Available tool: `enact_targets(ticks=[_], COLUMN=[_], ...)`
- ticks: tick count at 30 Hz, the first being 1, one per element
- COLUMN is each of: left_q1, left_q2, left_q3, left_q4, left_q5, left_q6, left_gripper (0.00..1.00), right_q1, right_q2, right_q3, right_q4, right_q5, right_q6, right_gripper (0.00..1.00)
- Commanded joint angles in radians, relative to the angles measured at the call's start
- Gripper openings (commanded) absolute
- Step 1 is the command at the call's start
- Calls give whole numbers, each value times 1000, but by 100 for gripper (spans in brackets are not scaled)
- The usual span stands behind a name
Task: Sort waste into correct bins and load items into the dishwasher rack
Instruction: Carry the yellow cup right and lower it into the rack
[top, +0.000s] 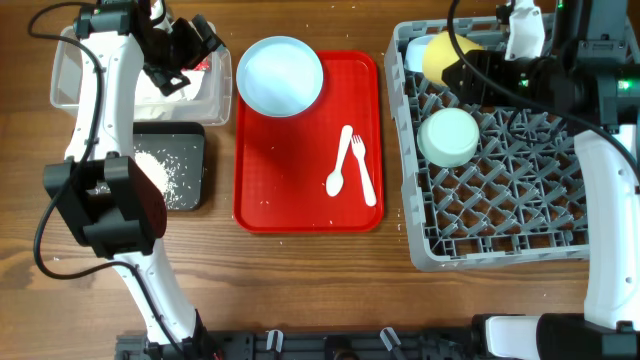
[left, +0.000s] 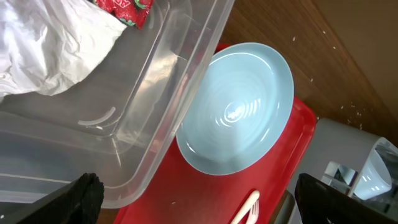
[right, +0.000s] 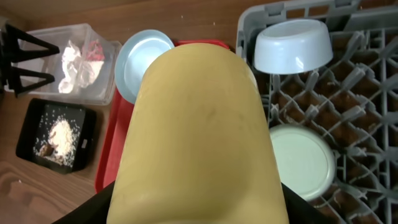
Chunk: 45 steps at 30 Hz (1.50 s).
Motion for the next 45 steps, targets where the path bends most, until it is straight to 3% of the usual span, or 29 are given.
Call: enact_targets(ticks=[1, 13, 20, 29, 32, 39, 45], left_q1=[0, 0, 0, 0, 0, 0, 0], left_q2=[-12, -12, -12, -12, -12, -12, -12], left_q3=[10, 10, 10, 10, 10, 10, 10], left_q4=[0, 0, 0, 4, 4, 4, 4], left_q5=[-25, -24, -24, -27, -27, -27, -27], left_q6=[-13, -13, -13, -13, -13, -13, -13], left_gripper=[100, 100, 100, 100, 100, 100, 100], right_q1=[2, 2, 2, 2, 2, 3, 2], right_q2=[-5, -5, -79, -150, -160, -158, -74], right_q3=[5, 6, 7, 6, -13, -251, -302], right_q4=[2, -80, -135, -422, -442, -442, -438], right_q5=[24, 79, 221, 287, 275, 275, 369], right_q6=[-5, 3, 65, 128, 177, 196, 240], right_gripper=[45, 44, 44, 44, 43, 43, 44])
